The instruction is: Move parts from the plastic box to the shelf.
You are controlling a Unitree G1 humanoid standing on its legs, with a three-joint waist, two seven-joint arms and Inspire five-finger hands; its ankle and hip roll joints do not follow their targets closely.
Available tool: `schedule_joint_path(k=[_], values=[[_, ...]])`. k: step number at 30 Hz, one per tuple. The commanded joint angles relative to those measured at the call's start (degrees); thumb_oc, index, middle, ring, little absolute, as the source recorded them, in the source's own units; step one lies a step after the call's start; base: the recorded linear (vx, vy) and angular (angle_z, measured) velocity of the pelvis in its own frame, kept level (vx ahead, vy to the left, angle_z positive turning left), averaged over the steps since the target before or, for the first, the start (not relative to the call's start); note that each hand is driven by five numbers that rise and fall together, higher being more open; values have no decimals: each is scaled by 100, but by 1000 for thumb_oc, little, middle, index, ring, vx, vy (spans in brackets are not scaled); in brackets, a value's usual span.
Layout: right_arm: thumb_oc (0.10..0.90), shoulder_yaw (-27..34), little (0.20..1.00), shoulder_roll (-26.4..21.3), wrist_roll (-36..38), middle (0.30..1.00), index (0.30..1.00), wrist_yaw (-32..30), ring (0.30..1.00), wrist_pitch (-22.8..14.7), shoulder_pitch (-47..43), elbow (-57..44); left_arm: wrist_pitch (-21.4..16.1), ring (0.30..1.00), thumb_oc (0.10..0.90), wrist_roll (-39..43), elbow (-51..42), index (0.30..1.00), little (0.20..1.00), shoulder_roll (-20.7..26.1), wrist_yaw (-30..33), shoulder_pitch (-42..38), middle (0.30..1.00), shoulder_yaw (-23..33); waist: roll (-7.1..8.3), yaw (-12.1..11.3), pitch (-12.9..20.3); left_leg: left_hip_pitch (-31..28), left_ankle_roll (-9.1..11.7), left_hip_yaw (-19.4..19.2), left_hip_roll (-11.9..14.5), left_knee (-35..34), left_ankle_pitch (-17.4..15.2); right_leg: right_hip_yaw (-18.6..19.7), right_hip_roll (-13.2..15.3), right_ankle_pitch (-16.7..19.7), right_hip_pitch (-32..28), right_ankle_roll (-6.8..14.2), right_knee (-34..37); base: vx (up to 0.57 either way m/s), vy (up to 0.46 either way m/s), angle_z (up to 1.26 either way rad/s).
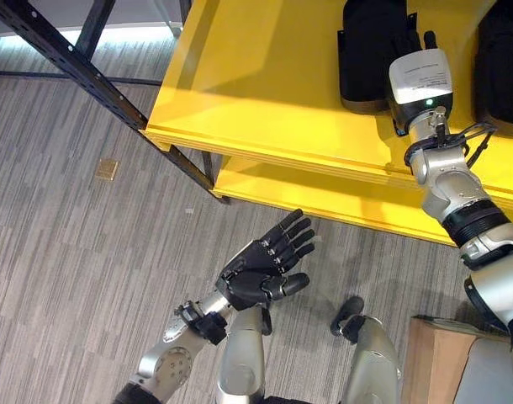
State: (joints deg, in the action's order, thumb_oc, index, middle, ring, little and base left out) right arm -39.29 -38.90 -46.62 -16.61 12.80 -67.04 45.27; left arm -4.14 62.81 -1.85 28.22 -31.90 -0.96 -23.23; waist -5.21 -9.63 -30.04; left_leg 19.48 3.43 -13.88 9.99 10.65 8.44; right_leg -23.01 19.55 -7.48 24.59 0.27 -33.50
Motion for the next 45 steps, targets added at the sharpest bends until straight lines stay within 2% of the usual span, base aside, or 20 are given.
schedule_joint_path(k=[1, 3, 5, 8, 14, 18, 22, 26, 29, 33, 37, 38, 41, 42, 45], values=[[900, 147, 1000, -545, 70, 1000, 1000, -179, 1000, 126, -441, -320, -374, 1000, 900, 309, -855, 1000, 1000, -106, -388, -57, 1000, -117, -151, -10, 25, -274, 100, 43, 151, 384, -999, 217, -376, -541, -380, 206, -5, -13, 8, -3], [900, 211, 1000, -520, 32, 1000, 1000, -179, 1000, 73, -395, -369, -410, 1000, 900, 354, -851, 1000, 1000, -90, -413, -59, 1000, -98, -152, 4, 25, -285, 99, 45, 145, 390, -1009, 229, -372, -543, -384, 215, -8, 0, 0, 0], [900, 224, 1000, -510, -139, 1000, 1000, -7, 1000, 182, -351, -396, -424, 1000, 900, 324, -843, 1000, 1000, -91, -396, -62, 1000, -86, -150, 11, 25, -299, 99, 43, 142, 390, -1012, 233, -379, -539, -408, 215, 9, 0, 0, 0], [900, 167, 1000, -487, -505, 1000, 1000, -76, 1000, 71, -258, -391, -439, 1000, 900, 302, -842, 1000, 1000, -132, -382, -48, 1000, -84, -139, 17, 25, -361, 98, 40, 147, 360, -1008, 241, -400, -540, -466, 213, 36, 0, 0, 0], [900, 35, 1000, -487, -622, 1000, 1000, 24, 1000, -144, -185, -472, -414, 1000, 900, 317, -765, 1000, 1000, -145, -456, -52, 1000, -31, -114, 9, 25, -453, 98, 36, 175, 342, -993, 213, -410, -532, -599, 208, 96, 0, 0, 0], [900, 44, 1000, -473, -586, 1000, 1000, -89, 1000, -48, -137, -560, -416, 1000, 900, 291, -738, 1000, 1000, -138, -480, -32, 1000, -27, -100, -8, 25, -445, 91, 53, 169, 371, -999, 202, -419, -530, -610, 210, 83, 0, 0, 0], [900, 92, 1000, -496, -518, 1000, 1000, -230, 1000, -155, -82, -658, -424, 1000, 900, 277, -760, 1000, 1000, -123, -502, 6, 1000, -7, -91, -10, 25, -476, 87, 63, 157, 347, -997, 199, -444, -523, -652, 211, 123, -1, -2, -2], [900, 259, 1000, -422, -470, 1000, 1000, -1043, 1000, -254, -5, -903, -500, 1000, 900, 245, -763, 1000, 1000, -142, -433, -23, 1000, -51, -85, 16, 25, -511, 80, 64, 160, 342, -997, 211, -467, -511, -702, 215, 165, 0, 0, 0], [900, 384, 1000, -404, -422, 1000, 1000, -1220, 1000, -201, 32, -986, -513, 1000, 900, 237, -766, 1000, 1000, -150, -367, -45, 1000, -71, -89, 31, 25, -527, 76, 62, 160, 348, -1005, 216, -470, -513, -720, 213, 169, 0, 0, 0], [900, 665, 1000, -411, -192, 1000, 1000, -1716, 1000, -479, 109, -1099, -515, 1000, 900, 238, -763, 1000, 1000, -172, -322, -36, 1000, -82, -118, 53, 25, -544, 74, 63, 148, 367, -1023, 224, -479, -528, -748, 200, 167, 0, 0, 0], [900, 934, 1000, -388, 159, 1000, 1000, -2079, 1000, -555, 194, -1465, -584, 1000, 900, 246, -781, 1000, 1000, -182, -259, -19, 1000, -138, -120, 93, 25, -569, 74, 52, 138, 365, -1032, 245, -494, -537, -765, 193, 177, 0, 0, 0], [900, 1089, 1000, -331, 309, 1000, 1000, -2304, 1000, -680, 215, -1552, -553, 1000, 900, 299, -787, 1000, 1000, -202, -223, -24, 1000, -158, -128, 107, 28, -587, 71, 41, 130, 363, -1045, 254, -488, -546, -769, 189, 172, 0, 0, 0], [900, 1293, 1000, -247, 548, 1000, 1000, -2435, 1000, -853, 257, -1758, -587, 1000, 900, 292, -804, 1000, 1000, -232, -130, -19, 1000, -200, -133, 131, 30, -612, 69, 28, 128, 365, -1060, 260, -489, -556, -786, 183, 172, 21, 22, -4], [900, 1390, 1000, -191, 656, 1000, 1000, -2543, 1000, -1021, 278, -1912, -612, 1000, 900, 259, -806, 1000, 1000, -253, -112, -12, 1000, -218, -139, 145, 33, -625, 69, 25, 127, 369, -1065, 271, -496, -559, -800, 175, 180, 33, 28, -4], [900, 1737, 1000, -2, 1001, 1000, 1000, -2652, 1000, -1218, 464, -2658, -684, 1000, 900, 226, -828, 1000, 1000, -317, -8, 21, 1000, -261, -140, 216, 43, -667, 72, -1, 126, 356, -1076, 309, -504, -572, -821, 171, 185, 34, 38, -1]])
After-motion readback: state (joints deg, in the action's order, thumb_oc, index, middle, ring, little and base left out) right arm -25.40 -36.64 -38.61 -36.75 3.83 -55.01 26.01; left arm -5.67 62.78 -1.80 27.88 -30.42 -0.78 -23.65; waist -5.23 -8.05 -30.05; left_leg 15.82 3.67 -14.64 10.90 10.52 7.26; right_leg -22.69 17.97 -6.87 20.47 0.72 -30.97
